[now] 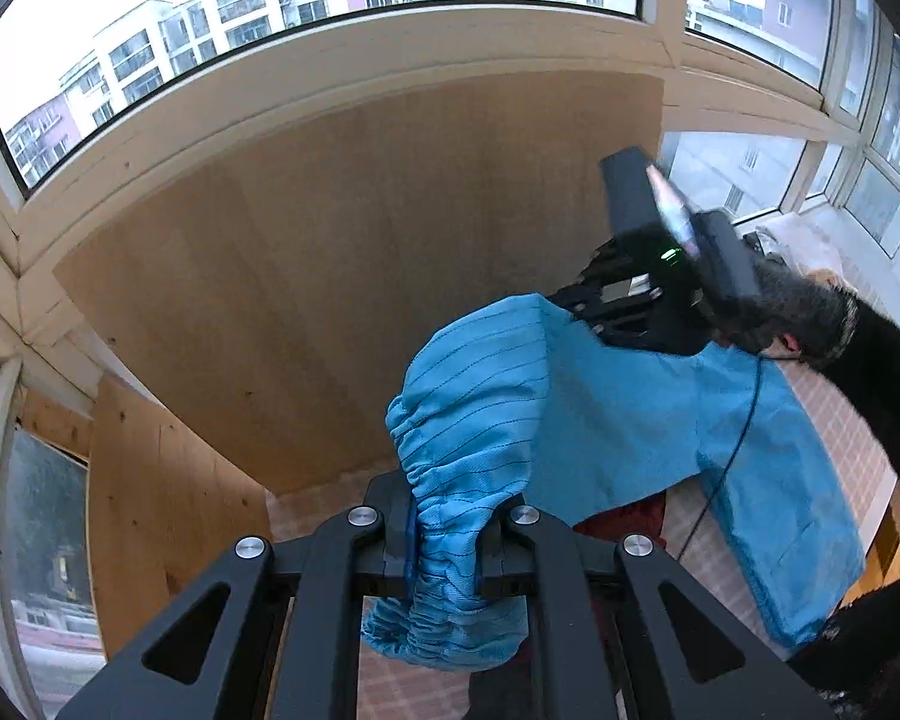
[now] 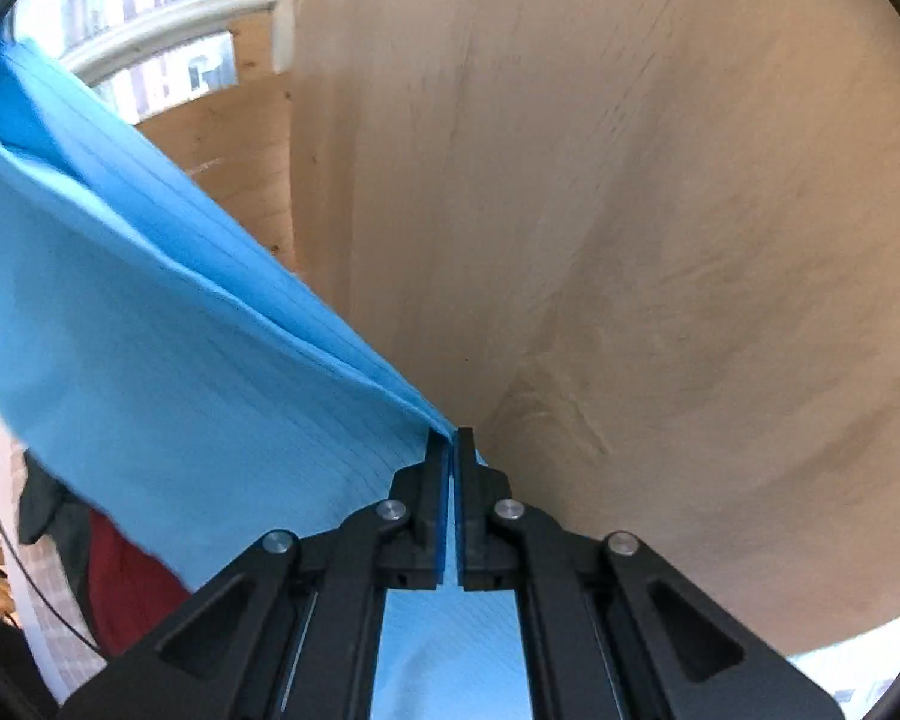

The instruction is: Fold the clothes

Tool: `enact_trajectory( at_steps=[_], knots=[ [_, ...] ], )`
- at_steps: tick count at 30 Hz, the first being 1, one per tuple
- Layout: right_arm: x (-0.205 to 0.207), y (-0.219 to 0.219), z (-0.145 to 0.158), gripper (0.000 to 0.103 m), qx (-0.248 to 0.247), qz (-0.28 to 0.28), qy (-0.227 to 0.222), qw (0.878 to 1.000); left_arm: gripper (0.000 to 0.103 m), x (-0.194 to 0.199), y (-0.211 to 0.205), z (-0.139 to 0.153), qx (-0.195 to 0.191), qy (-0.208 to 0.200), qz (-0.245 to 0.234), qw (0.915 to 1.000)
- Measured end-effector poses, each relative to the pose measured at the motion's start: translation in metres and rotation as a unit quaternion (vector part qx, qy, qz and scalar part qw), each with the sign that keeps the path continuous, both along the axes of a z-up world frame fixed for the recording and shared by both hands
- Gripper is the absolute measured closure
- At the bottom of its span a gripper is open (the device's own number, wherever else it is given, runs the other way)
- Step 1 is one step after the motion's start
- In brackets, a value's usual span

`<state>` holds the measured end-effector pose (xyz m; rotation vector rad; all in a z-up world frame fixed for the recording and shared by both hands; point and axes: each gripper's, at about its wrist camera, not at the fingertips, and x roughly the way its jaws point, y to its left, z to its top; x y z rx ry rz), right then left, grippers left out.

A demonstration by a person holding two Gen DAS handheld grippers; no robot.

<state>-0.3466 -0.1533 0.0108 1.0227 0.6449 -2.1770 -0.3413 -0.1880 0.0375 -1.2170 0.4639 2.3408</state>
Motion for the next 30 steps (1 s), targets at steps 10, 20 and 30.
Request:
enact_trajectory(
  at_steps=[10, 20, 30],
  knots=[
    [0.097, 0.098, 0.025, 0.052, -0.083, -0.129, 0.015, 0.988, 0.092, -0.004, 0.021, -0.001, 0.018, -0.014, -0.007, 0.9997],
    [0.243, 0.213, -0.16, 0.052, -0.075, -0.248, -0.153, 0.954, 0.092, 0.023, 0.1, 0.019, 0.019, -0.007, -0.033, 0.9992],
    [0.251, 0.315, -0.144, 0.052, -0.146, -0.268, -0.124, 0.944, 0.092, 0.053, 0.293, 0.031, 0.051, -0.006, -0.06, 0.9969]
  ],
)
